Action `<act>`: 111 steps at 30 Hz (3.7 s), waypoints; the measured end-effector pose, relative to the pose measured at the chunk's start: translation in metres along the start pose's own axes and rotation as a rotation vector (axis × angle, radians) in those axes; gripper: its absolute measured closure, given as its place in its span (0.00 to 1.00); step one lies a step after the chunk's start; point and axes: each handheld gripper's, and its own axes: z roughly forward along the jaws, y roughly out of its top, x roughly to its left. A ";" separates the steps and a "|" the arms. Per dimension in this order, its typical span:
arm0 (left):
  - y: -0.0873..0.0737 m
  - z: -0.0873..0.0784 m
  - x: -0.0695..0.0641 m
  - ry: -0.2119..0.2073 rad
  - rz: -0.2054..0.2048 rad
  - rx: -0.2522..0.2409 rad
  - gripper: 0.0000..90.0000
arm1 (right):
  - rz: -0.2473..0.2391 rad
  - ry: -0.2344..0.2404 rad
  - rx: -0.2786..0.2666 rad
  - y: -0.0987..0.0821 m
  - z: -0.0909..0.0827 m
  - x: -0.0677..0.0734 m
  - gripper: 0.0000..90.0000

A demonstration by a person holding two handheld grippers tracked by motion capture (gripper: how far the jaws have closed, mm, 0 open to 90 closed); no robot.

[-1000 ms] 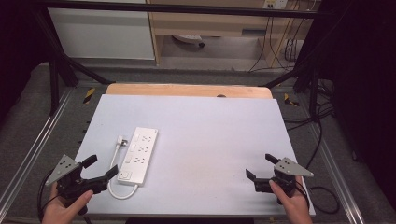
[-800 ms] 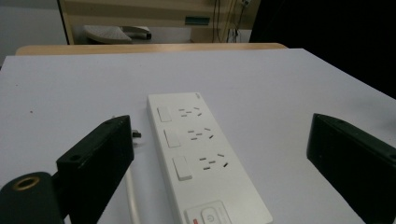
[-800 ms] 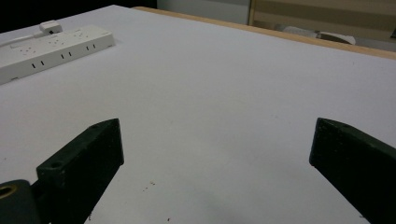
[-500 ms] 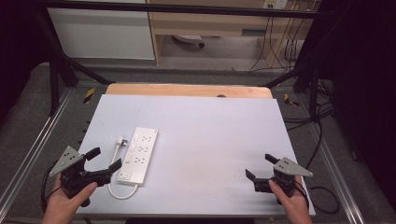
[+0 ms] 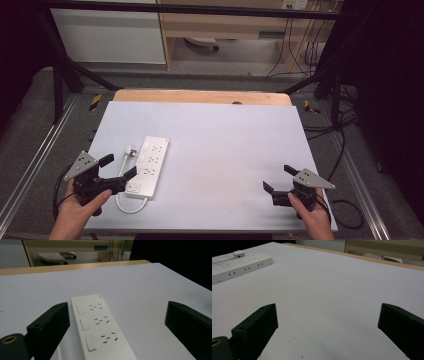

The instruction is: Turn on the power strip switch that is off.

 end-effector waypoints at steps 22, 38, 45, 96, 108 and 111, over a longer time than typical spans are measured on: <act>0.004 0.020 0.013 0.022 0.004 0.030 0.10 | -0.001 0.001 0.002 0.000 0.000 -0.001 0.04; -0.001 0.043 0.019 -0.001 0.000 0.068 0.16 | 0.002 0.001 0.006 0.000 0.000 -0.001 0.04; -0.002 0.051 0.020 -0.004 0.009 0.081 0.20 | 0.005 0.002 0.007 -0.001 0.000 -0.001 0.04; -0.020 0.069 0.043 -0.034 -0.051 0.227 0.94 | -0.009 0.012 0.028 -0.002 0.004 -0.001 0.04; -0.024 0.072 0.044 -0.044 -0.053 0.261 0.99 | -0.008 0.012 0.029 -0.002 0.004 -0.001 0.04; -0.025 0.073 0.044 -0.045 -0.055 0.264 1.00 | -0.009 0.012 0.028 -0.002 0.004 -0.001 0.04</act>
